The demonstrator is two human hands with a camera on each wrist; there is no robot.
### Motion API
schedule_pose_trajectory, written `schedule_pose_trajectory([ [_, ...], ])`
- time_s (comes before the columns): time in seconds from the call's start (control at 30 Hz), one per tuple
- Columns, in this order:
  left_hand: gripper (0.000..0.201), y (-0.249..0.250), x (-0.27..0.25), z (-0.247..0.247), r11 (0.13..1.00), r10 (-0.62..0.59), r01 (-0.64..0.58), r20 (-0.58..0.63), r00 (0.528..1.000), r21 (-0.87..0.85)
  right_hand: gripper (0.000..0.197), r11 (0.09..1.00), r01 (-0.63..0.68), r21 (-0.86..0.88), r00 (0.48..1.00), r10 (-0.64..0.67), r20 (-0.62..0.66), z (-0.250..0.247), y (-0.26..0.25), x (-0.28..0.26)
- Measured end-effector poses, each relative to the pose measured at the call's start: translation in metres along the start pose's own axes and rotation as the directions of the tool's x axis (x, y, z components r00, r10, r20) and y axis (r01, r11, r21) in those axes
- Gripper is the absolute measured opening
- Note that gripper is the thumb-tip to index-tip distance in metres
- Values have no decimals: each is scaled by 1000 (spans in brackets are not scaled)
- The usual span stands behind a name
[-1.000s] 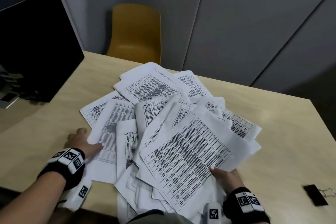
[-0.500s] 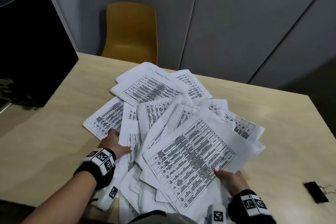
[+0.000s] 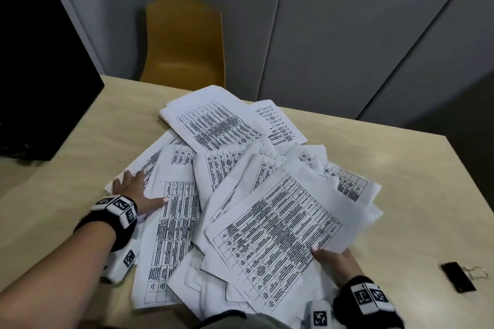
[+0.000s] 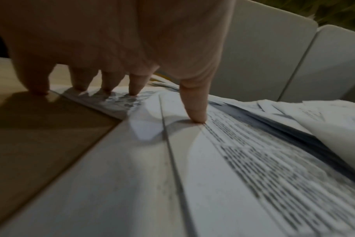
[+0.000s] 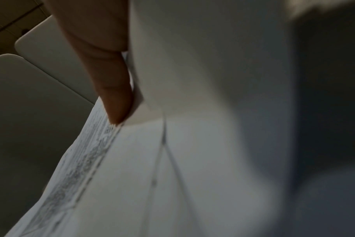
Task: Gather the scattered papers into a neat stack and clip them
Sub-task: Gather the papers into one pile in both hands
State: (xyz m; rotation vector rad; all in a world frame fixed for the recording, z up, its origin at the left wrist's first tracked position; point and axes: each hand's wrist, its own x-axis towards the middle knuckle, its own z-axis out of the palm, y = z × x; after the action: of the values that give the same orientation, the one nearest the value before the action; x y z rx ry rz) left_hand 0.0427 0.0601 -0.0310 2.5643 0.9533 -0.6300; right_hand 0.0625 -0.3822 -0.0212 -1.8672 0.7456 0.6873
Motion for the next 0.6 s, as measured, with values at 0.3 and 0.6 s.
schedule_pose_trajectory([
  [0.3,97,23,-47,13,996,20,-6,-148,989,94,110,997,63,45,998,-61,-29,7,-5,-7],
  [0.6,91,42,-48,15,866,-141,62,-123,982,-495,96,997,73,35,997,-73,-25,8,3,3],
])
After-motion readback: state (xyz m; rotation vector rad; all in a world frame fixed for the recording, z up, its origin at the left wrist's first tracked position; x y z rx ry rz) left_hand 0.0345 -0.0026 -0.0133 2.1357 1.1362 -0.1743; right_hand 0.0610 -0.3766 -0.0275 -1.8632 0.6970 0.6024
